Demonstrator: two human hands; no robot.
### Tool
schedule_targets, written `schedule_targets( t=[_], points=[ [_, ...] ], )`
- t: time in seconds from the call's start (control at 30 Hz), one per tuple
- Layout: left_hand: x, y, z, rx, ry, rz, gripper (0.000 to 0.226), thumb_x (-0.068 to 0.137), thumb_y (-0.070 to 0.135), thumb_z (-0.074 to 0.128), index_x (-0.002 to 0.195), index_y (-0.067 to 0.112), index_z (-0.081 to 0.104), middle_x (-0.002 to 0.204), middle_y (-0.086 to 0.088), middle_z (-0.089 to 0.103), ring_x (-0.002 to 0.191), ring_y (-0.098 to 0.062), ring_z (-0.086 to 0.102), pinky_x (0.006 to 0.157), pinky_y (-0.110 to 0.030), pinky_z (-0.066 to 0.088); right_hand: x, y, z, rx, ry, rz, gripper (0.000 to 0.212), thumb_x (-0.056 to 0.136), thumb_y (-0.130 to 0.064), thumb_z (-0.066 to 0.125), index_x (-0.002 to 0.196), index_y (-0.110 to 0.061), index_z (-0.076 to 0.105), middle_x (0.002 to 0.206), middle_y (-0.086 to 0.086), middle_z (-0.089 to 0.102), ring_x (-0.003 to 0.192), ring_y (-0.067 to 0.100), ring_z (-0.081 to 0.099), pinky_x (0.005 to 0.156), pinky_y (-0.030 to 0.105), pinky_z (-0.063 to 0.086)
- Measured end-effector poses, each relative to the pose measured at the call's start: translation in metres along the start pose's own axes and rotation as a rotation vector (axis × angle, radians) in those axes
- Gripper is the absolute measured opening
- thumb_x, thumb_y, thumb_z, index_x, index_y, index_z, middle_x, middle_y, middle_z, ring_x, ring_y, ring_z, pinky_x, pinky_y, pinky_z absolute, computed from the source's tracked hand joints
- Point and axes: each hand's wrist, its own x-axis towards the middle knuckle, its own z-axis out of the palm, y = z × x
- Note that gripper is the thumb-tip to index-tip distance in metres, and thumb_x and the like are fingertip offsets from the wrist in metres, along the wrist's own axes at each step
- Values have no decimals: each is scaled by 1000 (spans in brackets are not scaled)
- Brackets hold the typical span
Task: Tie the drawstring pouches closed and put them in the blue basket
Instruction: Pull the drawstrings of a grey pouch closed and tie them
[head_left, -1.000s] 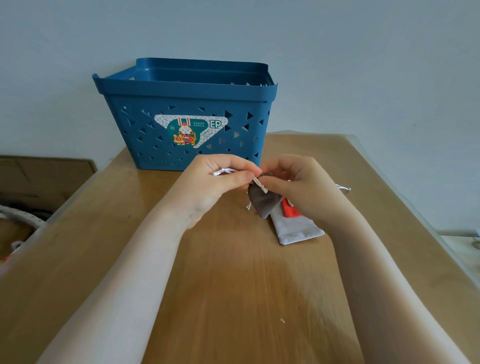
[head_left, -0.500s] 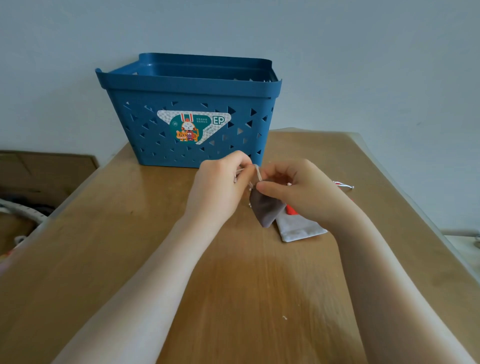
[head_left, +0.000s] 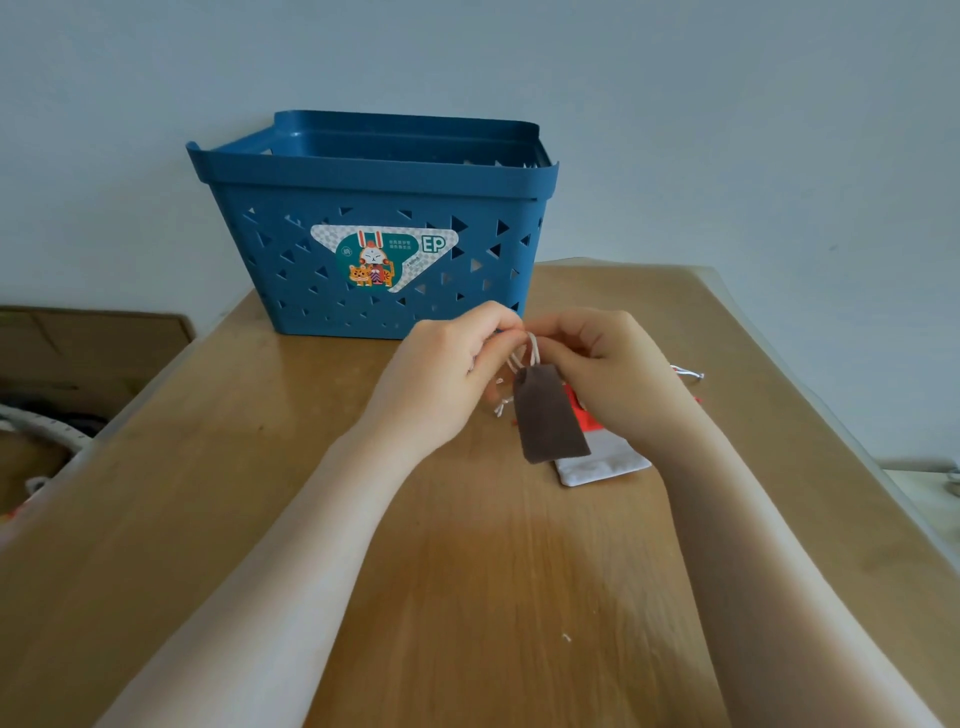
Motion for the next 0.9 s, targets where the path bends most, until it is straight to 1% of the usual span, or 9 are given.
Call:
schedule_targets(
  t=[0.1, 0.17, 0.3, 0.4, 0.53, 0.63, 0.77, 0.83, 0.9],
  points=[
    [1, -1, -3, 10, -40, -22, 25, 100, 26, 38, 104, 17, 61, 64, 7, 57, 56, -7, 53, 59, -29, 43, 2, 3, -2, 41, 97, 79, 25, 92, -9, 50, 88, -22, 72, 78, 1, 70, 67, 17, 63, 65, 33, 52],
    [1, -3, -5, -15, -37, -51, 24, 101, 26, 35, 105, 21, 58, 67, 8, 55, 55, -6, 49, 59, -32, 43, 3, 5, -4, 95, 164, 116, 21, 90, -12, 54, 83, -20, 71, 79, 1, 70, 78, 24, 66, 74, 41, 55],
    [1, -6, -10, -57, -32, -100, 19, 101, 24, 33, 104, 28, 51, 65, 7, 51, 52, -5, 45, 56, -29, 40, 3, 7, -6, 121, 256, 128, 10, 84, -16, 65, 76, -14, 69, 71, 1, 71, 73, 16, 66, 74, 30, 53],
    [2, -10, -13, -67, -57, -131, 22, 102, 20, 31, 110, 28, 49, 65, 6, 50, 52, -6, 44, 58, -27, 41, 4, 11, -9, 69, 307, 139, 9, 80, -15, 68, 71, -14, 67, 70, 2, 69, 64, 12, 61, 65, 28, 51],
    [2, -16, -10, -92, -104, -210, 22, 102, 18, 30, 113, 27, 47, 65, 6, 47, 54, -7, 43, 53, -17, 36, 4, 14, -8, 78, 375, 168, 10, 78, -13, 70, 70, -17, 68, 72, 1, 69, 63, 9, 59, 69, 30, 51],
    [2, -17, -8, -52, -119, -221, 19, 102, 20, 32, 110, 29, 46, 66, 9, 48, 54, -5, 44, 49, -14, 36, 3, 9, -7, 319, 397, 227, 11, 82, -13, 68, 71, -16, 69, 75, 5, 71, 69, 10, 63, 70, 26, 53],
    [2, -13, -11, -83, -83, -203, 15, 101, 19, 37, 107, 25, 49, 62, 9, 50, 51, -4, 44, 52, -19, 38, 2, 1, -5, 1069, 199, 311, 7, 87, -10, 59, 87, -9, 66, 70, 1, 65, 65, 10, 59, 61, 18, 50],
    [3, -11, -11, -134, -54, -219, 12, 99, 19, 41, 104, 21, 52, 57, 8, 49, 49, -4, 43, 50, -17, 36, 2, 1, 0, 1054, 115, 317, 10, 83, -15, 61, 89, -9, 67, 63, -2, 56, 59, 10, 51, 53, 17, 45],
    [4, -8, -11, -210, -2, -249, 10, 98, 19, 46, 98, 18, 56, 52, 8, 49, 46, -6, 42, 49, -17, 36, 0, -2, 3, 788, 70, 297, 12, 84, -18, 63, 87, -10, 70, 58, -6, 53, 55, 8, 46, 50, 19, 38]
  ],
)
